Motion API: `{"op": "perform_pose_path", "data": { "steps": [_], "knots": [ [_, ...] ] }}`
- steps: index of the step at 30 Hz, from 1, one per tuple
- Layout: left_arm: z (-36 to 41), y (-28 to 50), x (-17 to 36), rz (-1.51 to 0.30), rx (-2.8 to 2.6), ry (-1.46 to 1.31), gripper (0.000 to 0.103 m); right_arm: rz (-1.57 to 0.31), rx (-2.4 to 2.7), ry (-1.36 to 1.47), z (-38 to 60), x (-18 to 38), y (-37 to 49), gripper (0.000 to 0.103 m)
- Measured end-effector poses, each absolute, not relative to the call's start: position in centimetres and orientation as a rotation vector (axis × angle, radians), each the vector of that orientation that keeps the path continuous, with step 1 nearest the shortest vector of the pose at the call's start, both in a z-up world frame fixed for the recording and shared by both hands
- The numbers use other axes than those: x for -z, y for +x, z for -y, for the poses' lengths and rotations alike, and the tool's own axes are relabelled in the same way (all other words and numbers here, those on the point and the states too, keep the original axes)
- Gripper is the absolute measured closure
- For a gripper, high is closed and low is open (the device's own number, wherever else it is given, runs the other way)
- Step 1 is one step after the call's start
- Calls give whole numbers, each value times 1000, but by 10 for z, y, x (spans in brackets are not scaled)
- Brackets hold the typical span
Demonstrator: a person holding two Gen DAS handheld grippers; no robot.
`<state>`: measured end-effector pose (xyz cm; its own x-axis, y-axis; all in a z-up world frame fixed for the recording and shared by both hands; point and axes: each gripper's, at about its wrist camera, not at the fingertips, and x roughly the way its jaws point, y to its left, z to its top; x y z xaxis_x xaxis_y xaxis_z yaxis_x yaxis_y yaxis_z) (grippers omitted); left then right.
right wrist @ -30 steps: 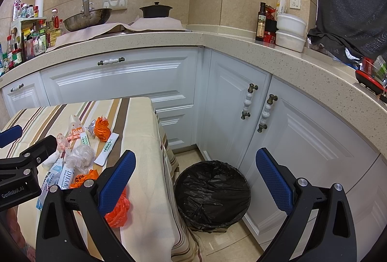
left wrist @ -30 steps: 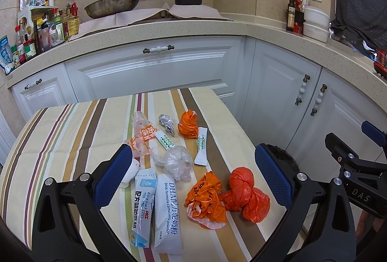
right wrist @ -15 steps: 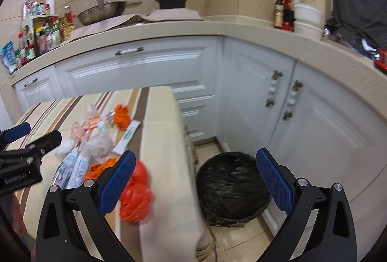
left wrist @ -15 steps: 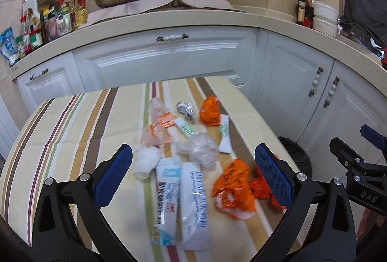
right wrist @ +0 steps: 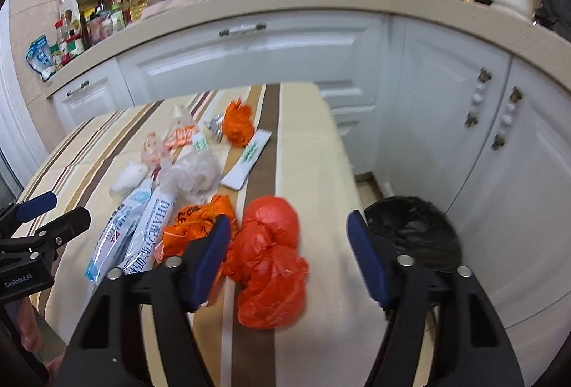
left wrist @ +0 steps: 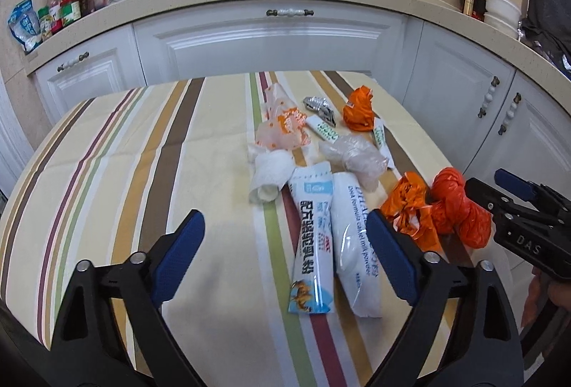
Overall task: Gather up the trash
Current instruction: 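Grasp the white-blue tube with the left tool while the right tool grasps the red bag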
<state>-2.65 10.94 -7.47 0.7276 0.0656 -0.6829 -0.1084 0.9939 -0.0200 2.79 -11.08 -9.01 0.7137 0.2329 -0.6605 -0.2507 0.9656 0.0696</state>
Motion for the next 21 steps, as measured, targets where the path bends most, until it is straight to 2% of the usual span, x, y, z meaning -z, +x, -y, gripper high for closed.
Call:
{"op": "perform_pose_path", "data": {
  "steps": [8, 11, 15, 19, 21],
  "knots": [
    [-114, -20, 90, -791, -77, -87, 23, -757, -260, -45, 105, 104, 35, 39],
    [-110, -17, 102, -811, -67, -74, 29, -762, -258, -47, 105, 107, 36, 40],
    [-108, -15, 114, -816, -86, -51, 48, -766, -264, -51, 105, 110, 37, 41],
    [-110, -14, 118, -832, -73, -67, 62, -772, -288, -35, 106, 113, 38, 47],
    [-110, -14, 120, -841, -63, -76, 68, -776, -312, -25, 106, 114, 37, 55]
  ]
}}
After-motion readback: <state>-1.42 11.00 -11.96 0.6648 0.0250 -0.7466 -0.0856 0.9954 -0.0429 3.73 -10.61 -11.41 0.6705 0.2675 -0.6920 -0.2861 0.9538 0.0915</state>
